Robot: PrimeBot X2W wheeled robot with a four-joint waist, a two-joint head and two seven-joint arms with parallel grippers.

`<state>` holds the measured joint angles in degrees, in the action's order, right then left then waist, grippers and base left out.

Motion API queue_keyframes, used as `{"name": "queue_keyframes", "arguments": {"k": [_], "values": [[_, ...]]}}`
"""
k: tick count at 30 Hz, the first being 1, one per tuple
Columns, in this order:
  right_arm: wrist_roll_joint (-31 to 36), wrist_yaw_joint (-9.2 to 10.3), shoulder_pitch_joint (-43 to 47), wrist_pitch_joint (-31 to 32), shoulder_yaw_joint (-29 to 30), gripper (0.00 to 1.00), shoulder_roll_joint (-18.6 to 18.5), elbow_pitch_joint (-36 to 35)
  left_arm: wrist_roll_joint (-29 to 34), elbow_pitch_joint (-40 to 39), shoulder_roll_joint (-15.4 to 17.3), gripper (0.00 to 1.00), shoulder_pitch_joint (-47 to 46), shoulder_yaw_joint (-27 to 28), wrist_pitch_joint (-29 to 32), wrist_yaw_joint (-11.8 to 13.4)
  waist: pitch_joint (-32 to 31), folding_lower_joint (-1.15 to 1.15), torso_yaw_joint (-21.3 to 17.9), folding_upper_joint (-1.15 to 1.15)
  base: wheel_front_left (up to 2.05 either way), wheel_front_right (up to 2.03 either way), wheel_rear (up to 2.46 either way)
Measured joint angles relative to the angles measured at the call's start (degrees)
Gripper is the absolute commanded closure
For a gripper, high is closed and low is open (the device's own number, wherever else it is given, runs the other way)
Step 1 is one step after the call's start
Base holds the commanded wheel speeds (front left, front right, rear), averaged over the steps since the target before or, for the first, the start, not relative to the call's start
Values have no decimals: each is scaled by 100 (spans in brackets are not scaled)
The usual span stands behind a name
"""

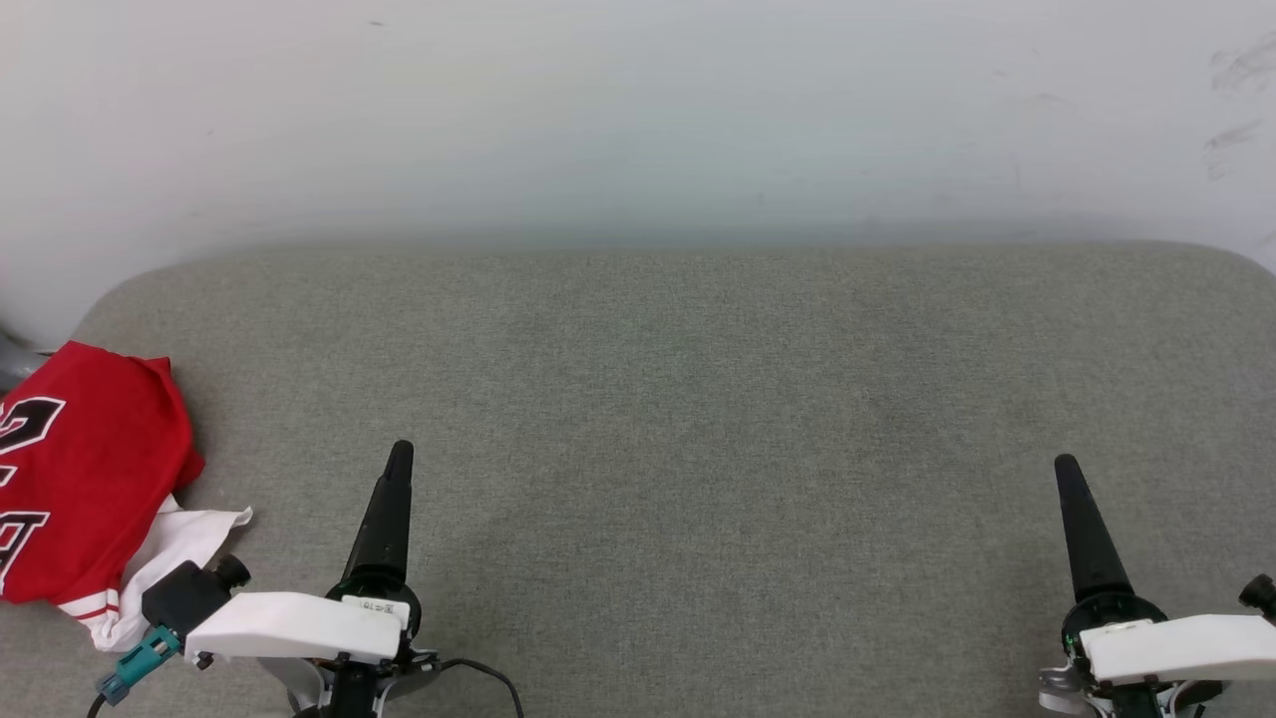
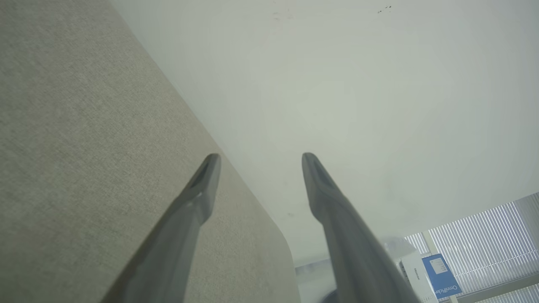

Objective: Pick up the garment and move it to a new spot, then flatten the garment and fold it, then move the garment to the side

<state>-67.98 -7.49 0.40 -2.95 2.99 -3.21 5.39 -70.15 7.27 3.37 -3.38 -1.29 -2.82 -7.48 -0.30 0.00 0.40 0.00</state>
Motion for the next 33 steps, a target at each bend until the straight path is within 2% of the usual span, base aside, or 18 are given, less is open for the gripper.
{"name": "queue_keyframes", "arguments": {"k": [17, 26, 33], "values": [[2803, 0, 194, -20, -8, 0, 8, -442, 2438, -2, 62, 0, 70, -181, -311, 0, -32, 0, 16, 0, 0, 0, 0], [3791, 0, 300, 56, -52, 0, 9, -698, 3478, 48, 134, 0, 82, -234, -452, 1, -54, 0, 22, 0, 0, 0, 0], [4398, 0, 373, 151, -56, 0, 15, -872, 4111, 83, 167, 0, 83, -330, -556, 93, -77, 0, 19, 0, 0, 0, 0]]}}
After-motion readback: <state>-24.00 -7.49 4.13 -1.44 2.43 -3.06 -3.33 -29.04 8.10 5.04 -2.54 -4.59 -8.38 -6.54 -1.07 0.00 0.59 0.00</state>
